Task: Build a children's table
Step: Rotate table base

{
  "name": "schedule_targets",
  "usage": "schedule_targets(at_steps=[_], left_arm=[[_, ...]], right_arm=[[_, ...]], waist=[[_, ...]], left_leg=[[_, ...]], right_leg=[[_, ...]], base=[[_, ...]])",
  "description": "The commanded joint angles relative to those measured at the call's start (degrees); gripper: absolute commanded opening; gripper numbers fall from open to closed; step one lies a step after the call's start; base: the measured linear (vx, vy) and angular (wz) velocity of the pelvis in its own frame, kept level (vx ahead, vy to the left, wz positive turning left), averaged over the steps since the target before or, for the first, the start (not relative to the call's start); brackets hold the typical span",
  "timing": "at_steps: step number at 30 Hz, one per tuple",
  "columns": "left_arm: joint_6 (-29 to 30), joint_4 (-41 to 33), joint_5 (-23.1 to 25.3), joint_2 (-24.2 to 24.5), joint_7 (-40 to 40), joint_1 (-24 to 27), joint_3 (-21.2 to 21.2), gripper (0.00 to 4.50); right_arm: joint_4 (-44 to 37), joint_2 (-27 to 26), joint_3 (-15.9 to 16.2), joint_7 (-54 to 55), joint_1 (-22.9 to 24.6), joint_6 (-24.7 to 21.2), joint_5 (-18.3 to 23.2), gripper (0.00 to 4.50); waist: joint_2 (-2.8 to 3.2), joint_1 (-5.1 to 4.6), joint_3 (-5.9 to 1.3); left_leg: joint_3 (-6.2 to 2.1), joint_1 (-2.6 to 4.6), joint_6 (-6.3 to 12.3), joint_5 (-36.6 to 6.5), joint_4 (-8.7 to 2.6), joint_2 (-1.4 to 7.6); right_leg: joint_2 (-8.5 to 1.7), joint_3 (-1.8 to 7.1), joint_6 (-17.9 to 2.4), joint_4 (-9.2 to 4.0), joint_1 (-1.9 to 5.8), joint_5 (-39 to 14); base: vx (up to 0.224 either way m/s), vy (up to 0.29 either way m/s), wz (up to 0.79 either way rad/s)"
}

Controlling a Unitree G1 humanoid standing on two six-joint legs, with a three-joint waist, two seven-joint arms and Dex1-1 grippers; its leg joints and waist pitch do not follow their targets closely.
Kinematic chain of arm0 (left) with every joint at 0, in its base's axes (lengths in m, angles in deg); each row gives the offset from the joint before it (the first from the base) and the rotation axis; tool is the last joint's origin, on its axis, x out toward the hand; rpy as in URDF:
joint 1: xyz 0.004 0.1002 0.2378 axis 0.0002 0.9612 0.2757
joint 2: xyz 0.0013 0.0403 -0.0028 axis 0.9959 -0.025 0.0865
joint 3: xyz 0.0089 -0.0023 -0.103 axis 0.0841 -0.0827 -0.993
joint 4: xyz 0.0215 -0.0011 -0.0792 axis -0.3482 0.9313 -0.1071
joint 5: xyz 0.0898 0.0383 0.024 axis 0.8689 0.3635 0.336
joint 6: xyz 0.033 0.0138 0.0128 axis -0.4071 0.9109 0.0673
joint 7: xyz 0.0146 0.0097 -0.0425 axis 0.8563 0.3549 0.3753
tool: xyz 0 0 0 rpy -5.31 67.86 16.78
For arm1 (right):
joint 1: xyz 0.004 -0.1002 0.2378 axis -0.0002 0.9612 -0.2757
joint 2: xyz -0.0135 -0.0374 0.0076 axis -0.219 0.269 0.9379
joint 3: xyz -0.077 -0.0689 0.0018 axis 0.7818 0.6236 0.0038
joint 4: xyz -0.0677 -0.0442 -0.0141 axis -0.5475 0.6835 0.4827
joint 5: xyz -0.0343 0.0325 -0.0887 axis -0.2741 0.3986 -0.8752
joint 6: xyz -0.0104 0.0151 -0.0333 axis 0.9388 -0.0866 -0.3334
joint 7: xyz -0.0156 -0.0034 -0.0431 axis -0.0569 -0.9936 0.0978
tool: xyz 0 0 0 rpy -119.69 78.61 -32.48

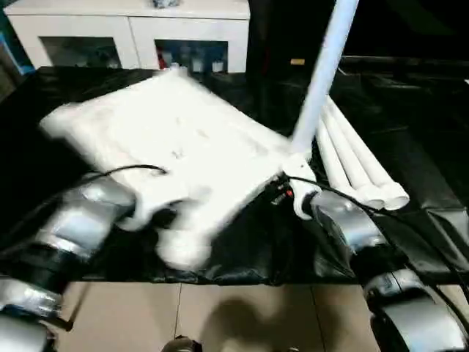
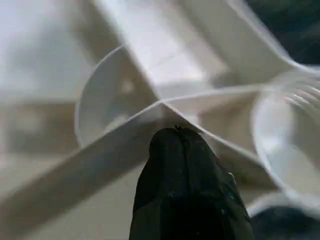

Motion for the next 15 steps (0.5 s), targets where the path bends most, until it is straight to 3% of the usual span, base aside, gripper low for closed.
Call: schedule_targets(at_steps=[1,3,4,10,15], left_arm=[[1.26,-3.48,-2.87,-1.83,-2.04,-1.01,1.28,0.0],[2.64,-5.26,-4.31,-5.45,-1.98,-1.89,2.11,0.0],[2.45,-4.95,-4.11,-6.78,-0.88,-2.3,2.24,0.0],[-0.78,1.55,-1.49,-11.81,6.36,-4.92,2.16,0.0],[-2.09,3.83,-0.6,-12.49,9.61,-5.96,1.05,0.0]], right_arm=[[1.2,-1.01,0.59,-0.97,-1.86,2.1,-0.18,0.04],[3.89,-1.8,0.78,-1.3,-3.07,3.87,-0.5,0.04],[4.45,-2.06,0.77,-1.29,-3.27,4.24,-0.63,0.04],[5.86,-2.34,0.44,-0.34,-3.36,5.3,-1.21,0.04],[4.56,-0.25,-1.83,5.34,-3.53,0.67,-1.74,0.04]], waist=[[0.36,0.08,-4.39],[0.6,0.03,-4.43],[0.34,-0.08,-4.42],[0.74,-0.75,-4.45],[1.04,-0.94,-4.47]], left_leg=[[-1.62,1.88,-0.82,-9.23,-3.97,3.4],[-1.62,1.8,-0.37,-8.75,-3.77,3.36],[-1.51,1.74,-0.06,-8.67,-3.74,3.27],[-1.71,1.56,0.85,-9.12,-3.63,3.12],[-1.88,1.84,-0.38,-11.31,-3.73,3.24]], right_leg=[[-4.33,2.92,-15.42,-2.75,2.79,-2.15],[-4.4,2.93,-15.9,-2.86,2.94,-1.89],[-4.17,2.92,-15.94,-2.91,2.97,-1.54],[-3.93,2.77,-15.7,-3.03,3.19,-1.39],[-3.8,2.75,-15.53,-3.21,3.1,-3.27]], base=[[0.0,0.0,0.0],[0.0,0.0,0.0],[0.0,0.0,0.0],[0.0,0.0,0.0],[0.0,0.0,0.0]])
